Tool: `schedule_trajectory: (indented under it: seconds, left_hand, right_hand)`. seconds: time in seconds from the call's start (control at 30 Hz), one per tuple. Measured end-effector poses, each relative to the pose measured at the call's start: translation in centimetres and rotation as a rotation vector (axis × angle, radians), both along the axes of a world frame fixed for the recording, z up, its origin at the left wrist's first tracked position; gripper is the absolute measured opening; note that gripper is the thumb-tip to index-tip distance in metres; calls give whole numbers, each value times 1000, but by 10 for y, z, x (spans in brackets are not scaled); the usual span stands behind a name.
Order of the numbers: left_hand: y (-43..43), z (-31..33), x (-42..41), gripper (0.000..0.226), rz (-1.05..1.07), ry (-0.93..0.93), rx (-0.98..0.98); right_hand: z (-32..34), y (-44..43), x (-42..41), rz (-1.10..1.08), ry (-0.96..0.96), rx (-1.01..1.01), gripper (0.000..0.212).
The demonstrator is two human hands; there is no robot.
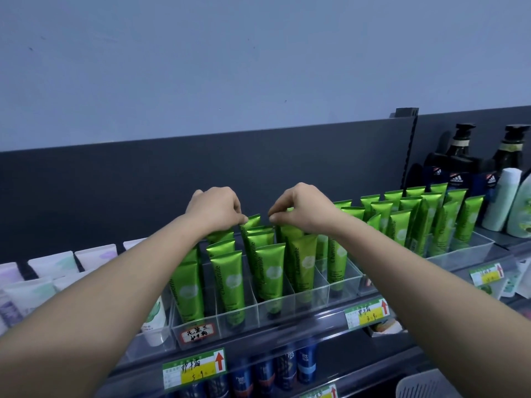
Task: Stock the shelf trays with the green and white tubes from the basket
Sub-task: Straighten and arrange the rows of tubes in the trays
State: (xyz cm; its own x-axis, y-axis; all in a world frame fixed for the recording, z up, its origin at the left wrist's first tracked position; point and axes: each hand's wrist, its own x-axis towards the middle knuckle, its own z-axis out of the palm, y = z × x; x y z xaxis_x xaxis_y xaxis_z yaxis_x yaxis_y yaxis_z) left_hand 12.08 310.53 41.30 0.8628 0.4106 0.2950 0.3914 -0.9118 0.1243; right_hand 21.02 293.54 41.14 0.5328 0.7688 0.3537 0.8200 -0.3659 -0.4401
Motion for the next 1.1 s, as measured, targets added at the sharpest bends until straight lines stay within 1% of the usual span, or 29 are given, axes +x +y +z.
schedule_trajectory:
  seconds: [0.1, 0.17, 0.2, 0.27, 0.37, 0.57, 0.63, 0.8, 0.87, 0.93, 1.1]
  left_hand:
    - [-7, 7, -2, 16, -60, -116, 5]
    - [-16, 11, 0, 13, -172, -181, -63]
    - [-22, 13, 1, 12, -234, -180, -112]
    - [-35, 15, 3, 12, -337, -118, -182]
    - [-50, 13, 9, 15, -399, -13, -149]
    - [-60, 8, 22, 8, -371, 30, -35]
    - [-62, 7, 25, 5, -344, 40, -28]
    - [-65, 7, 27, 2, -294, 46, -154]
    - [-66, 5, 28, 6, -272, 42, -190]
    - [-68, 4, 28, 12, -241, 30, -213]
    - [-70, 1, 26, 12, -177, -1, -253]
  right_hand:
    - [2, -17, 1, -37, 40, 37, 8]
    - [1, -27, 0, -66, 43, 50, 7]
    - [0, -33, -1, -79, 40, 51, 7]
    - [-3, -42, -4, -94, 42, 44, 7]
    - [-7, -54, -9, -90, 42, 18, 7]
    - [-11, -61, -5, -41, -30, -37, 10]
    - [-12, -60, -3, -22, -50, -44, 10]
    - [-11, -59, 6, 73, -104, -59, 11]
    - [-11, -58, 10, 103, -144, -74, 13]
    - [-13, -55, 14, 140, -168, -71, 13]
    - [-16, -57, 22, 202, -205, -57, 13]
